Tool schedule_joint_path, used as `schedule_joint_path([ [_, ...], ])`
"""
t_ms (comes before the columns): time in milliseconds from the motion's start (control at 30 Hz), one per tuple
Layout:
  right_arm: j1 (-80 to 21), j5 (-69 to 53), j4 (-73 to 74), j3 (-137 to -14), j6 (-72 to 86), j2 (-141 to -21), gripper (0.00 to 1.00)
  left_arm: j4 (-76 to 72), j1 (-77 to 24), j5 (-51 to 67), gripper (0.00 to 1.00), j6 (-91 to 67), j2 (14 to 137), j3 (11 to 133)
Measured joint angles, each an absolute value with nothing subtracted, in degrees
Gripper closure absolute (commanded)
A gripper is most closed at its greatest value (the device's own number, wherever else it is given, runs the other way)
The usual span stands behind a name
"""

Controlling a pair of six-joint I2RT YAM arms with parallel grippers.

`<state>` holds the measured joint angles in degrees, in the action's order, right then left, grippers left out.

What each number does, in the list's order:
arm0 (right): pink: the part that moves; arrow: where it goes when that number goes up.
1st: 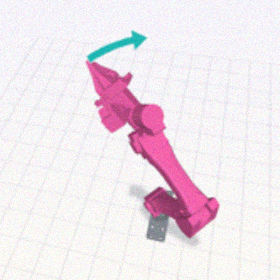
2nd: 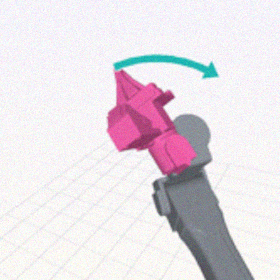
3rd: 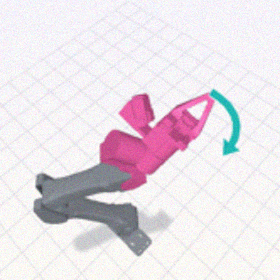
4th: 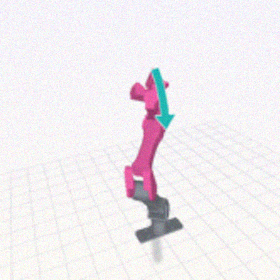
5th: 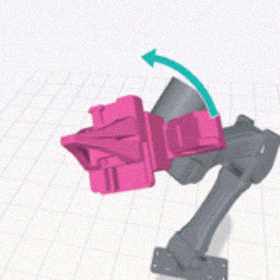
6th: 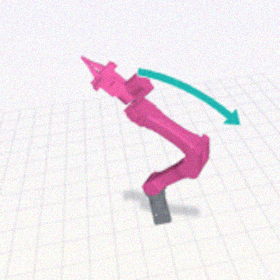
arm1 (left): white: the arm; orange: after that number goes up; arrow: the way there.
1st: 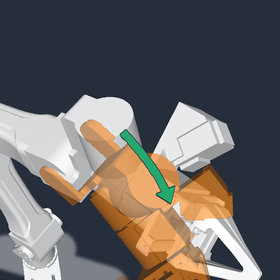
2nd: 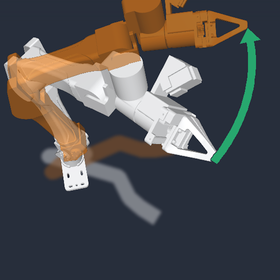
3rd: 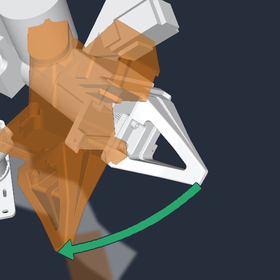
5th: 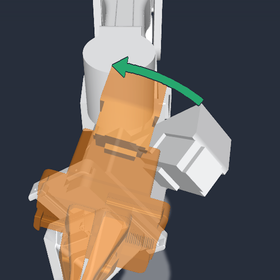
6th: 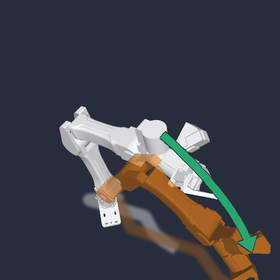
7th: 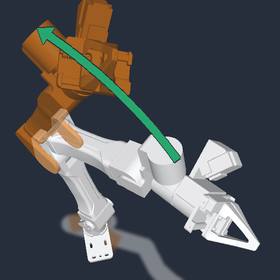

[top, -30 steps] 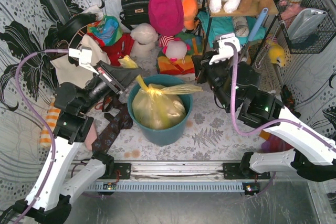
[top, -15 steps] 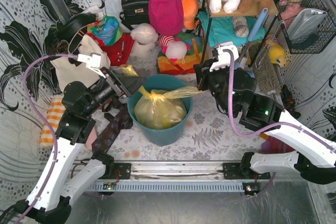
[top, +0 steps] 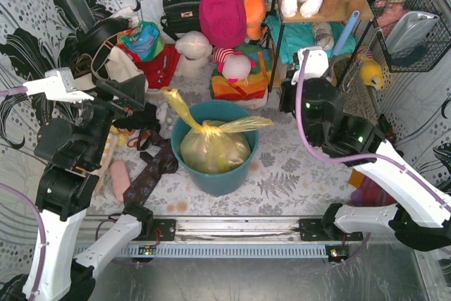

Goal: Tie the trash bag

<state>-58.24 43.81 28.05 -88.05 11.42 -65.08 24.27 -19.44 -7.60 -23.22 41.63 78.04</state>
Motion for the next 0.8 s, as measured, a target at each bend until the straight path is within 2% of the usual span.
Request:
schedule_joint_path([
  [233, -42.39, 35.48, 33.69, -87.26, 13.13, -68.40, 1.00, 27.81, -19.44, -23.35, 0.01, -20.56, 46.46, 73.49],
  [267, -39.83, 34.15, 33.63, -86.02, 13.15, -68.05, 0.97, 27.92, -19.44, -24.49, 0.01, -20.49, 47.42, 72.03],
  [333, -34.26, 31.27, 33.47, -82.85, 13.17, -66.98, 0.84, 27.79, -19.27, -25.98, 0.01, -20.49, 48.80, 68.69],
  [467, -24.38, 26.37, 32.12, -75.07, 12.60, -64.36, 0.35, 25.74, -17.87, -27.38, 0.02, -20.82, 49.91, 59.35],
  [533, -20.45, 24.32, 30.15, -70.19, 12.40, -63.33, 0.18, 24.40, -16.27, -27.68, 0.01, -21.19, 49.82, 55.05],
  [633, -15.55, 22.44, 26.87, -62.26, 12.53, -62.87, 0.05, 21.43, -13.32, -28.27, 0.02, -22.13, 49.87, 49.67],
  [700, -12.43, 21.76, 23.70, -56.10, 12.38, -62.85, 0.02, 18.39, -12.27, -29.41, 0.01, -22.72, 49.60, 45.78],
  [800, -9.63, 23.49, 17.34, -46.68, 11.92, -62.35, 0.02, 13.21, -11.88, -32.03, 0.02, -23.64, 48.73, 38.85],
])
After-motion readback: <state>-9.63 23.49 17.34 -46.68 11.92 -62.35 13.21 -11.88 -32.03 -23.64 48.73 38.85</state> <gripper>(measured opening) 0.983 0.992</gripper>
